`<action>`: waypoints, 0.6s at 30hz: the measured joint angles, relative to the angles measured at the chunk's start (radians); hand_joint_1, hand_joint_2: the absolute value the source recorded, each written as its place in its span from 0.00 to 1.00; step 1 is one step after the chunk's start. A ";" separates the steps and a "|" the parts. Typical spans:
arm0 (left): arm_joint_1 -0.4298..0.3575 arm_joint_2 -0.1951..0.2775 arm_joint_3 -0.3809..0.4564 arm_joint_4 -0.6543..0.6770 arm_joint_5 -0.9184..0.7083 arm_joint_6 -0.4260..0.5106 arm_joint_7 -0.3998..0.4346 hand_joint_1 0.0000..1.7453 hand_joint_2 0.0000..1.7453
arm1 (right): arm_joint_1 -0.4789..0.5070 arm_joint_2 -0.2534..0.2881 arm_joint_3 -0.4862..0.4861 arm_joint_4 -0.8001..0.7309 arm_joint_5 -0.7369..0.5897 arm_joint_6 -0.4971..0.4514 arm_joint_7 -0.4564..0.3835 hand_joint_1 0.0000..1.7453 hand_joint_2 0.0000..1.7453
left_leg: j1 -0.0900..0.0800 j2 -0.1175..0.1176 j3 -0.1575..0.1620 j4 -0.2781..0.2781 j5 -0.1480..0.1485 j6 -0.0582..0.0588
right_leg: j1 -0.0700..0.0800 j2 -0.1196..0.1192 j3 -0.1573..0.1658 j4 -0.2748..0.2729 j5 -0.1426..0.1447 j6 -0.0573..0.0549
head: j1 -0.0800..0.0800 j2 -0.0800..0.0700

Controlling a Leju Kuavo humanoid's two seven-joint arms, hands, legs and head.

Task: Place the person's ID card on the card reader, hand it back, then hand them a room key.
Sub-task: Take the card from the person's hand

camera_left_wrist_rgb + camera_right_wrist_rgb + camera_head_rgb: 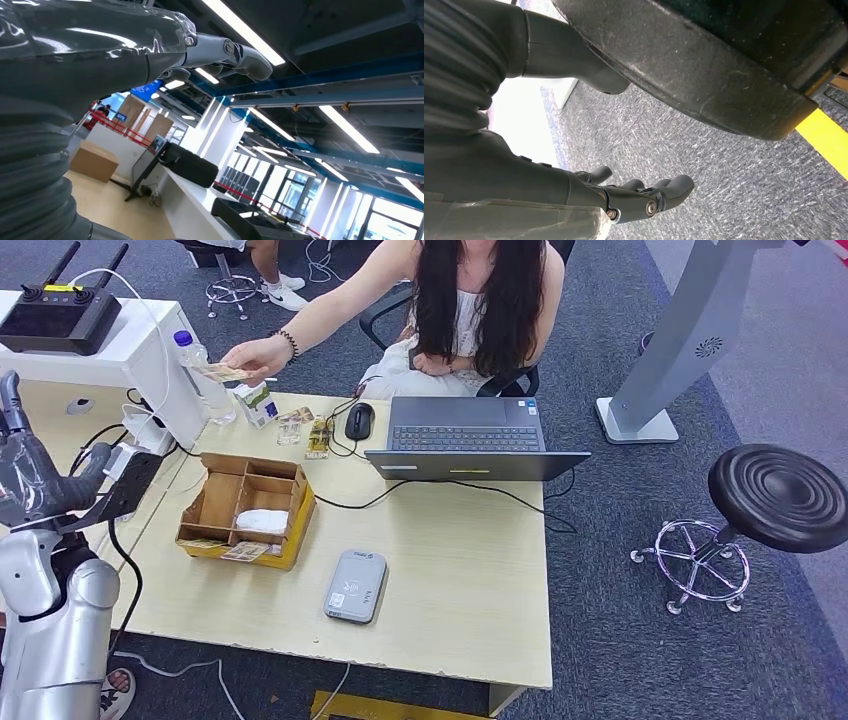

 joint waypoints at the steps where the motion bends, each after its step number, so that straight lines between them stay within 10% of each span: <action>1: -0.020 0.002 -0.021 0.018 -0.018 0.000 0.012 0.00 1.00 | 0.000 0.000 0.001 0.000 0.000 0.000 0.001 0.00 1.00 | 0.000 0.000 0.000 0.000 0.000 0.000 | 0.000 0.000 0.000 0.000 0.000 0.000 | 0.000 0.000; 18: -0.145 0.003 -0.155 0.184 -0.094 0.001 0.064 0.00 1.00 | -0.003 0.000 0.002 0.000 0.002 0.002 0.010 0.00 1.00 | 0.000 0.002 -0.001 0.000 0.000 0.000 | 0.000 0.002 -0.002 0.000 0.000 0.000 | 0.000 0.000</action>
